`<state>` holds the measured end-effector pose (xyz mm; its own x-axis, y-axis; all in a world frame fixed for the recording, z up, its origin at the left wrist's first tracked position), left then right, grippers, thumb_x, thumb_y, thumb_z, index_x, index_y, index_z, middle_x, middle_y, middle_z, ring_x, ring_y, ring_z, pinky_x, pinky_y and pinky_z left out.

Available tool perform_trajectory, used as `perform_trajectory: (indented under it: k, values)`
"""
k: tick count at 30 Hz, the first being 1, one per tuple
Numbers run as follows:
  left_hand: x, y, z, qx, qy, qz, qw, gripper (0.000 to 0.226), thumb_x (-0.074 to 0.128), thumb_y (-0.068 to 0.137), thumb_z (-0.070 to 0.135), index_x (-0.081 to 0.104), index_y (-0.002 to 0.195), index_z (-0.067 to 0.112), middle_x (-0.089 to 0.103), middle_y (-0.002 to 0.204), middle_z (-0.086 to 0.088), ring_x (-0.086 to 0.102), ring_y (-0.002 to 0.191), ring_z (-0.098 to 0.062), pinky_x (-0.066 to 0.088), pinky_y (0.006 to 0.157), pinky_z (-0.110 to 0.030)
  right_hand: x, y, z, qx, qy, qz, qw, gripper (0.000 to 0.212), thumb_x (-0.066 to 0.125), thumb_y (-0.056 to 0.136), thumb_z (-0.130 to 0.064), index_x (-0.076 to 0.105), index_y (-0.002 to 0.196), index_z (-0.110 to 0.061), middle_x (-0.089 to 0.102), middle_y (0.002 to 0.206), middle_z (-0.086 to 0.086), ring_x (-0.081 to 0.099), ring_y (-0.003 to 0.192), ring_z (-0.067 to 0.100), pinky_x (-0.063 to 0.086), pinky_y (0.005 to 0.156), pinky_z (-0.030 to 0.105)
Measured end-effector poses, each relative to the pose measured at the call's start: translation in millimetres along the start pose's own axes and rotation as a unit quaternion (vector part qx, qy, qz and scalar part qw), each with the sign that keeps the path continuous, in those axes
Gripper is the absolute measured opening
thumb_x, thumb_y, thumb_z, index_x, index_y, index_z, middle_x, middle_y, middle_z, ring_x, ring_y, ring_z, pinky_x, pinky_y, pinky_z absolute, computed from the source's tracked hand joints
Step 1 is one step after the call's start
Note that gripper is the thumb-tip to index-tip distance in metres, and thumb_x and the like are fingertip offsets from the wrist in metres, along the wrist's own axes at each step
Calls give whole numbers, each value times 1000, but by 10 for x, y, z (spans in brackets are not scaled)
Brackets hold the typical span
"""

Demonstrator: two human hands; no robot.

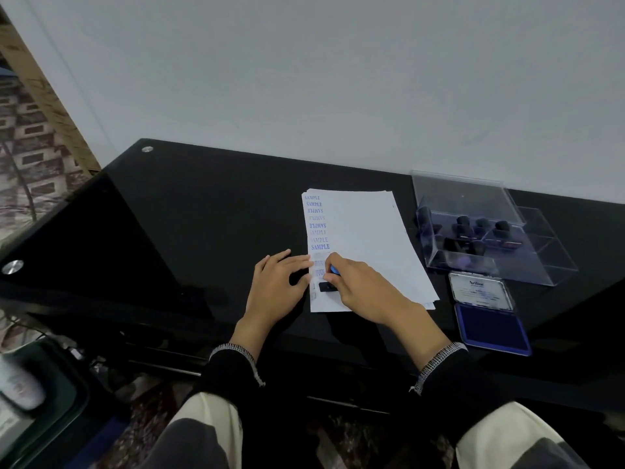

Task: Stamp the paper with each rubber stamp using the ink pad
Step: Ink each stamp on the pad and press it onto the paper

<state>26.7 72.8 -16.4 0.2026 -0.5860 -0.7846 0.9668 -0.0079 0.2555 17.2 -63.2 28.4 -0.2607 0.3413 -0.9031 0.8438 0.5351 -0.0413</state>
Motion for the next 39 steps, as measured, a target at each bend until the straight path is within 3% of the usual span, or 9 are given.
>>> perform_trajectory:
  k: [4, 13, 28, 33, 39]
  values:
    - [4, 1, 2, 1, -1, -1, 1000, 34, 55, 93, 45, 63, 124, 35, 55, 134, 23, 31, 138, -2, 10, 116, -32, 21, 0, -14, -2, -17, 3, 1000, 16, 37, 102, -33, 41, 100, -18, 58, 93, 2, 49, 71, 19, 43, 62, 31]
    - [15, -7, -1, 12, 11, -5, 1000, 44, 56, 88, 59, 61, 125, 36, 52, 136, 24, 30, 138, -2, 11, 116, -33, 58, -2, -8, 1, -44, 13, 999, 16, 36, 102, -34, 40, 101, -19, 58, 94, 1, 51, 72, 19, 50, 67, 35]
    - [15, -7, 1, 16, 11, -2, 1000, 50, 55, 85, 65, 61, 125, 35, 53, 135, 23, 31, 138, -2, 9, 114, -30, 71, -15, -57, -4, -61, 19, 998, 18, 36, 102, -33, 41, 100, -16, 59, 91, 3, 49, 70, 20, 50, 68, 37]
    - [18, -9, 10, 19, 15, -2, 1000, 51, 56, 85, 66, 62, 125, 35, 53, 135, 23, 31, 138, -2, 10, 115, -32, 89, -9, -61, -5, -90, 25, 996, 5, 38, 100, -23, 38, 100, -18, 51, 87, -4, 44, 69, 17, 38, 66, 32]
    - [9, -12, 23, 14, 14, -7, 1000, 59, 47, 79, 71, 62, 124, 36, 52, 135, 25, 30, 138, -1, 10, 116, -33, 70, -20, -77, -2, -93, 39, 995, 5, 36, 101, -23, 36, 102, -18, 38, 80, -8, 35, 62, 14, 28, 65, 28]
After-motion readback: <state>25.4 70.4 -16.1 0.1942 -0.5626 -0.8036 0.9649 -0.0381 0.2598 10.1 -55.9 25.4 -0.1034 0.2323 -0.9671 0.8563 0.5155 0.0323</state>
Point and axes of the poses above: each hand's wrist, its own y-axis towards the middle knuckle, its own x-axis out of the palm, z = x × y, the point moved 9 cm from there along y, towards the middle knuckle
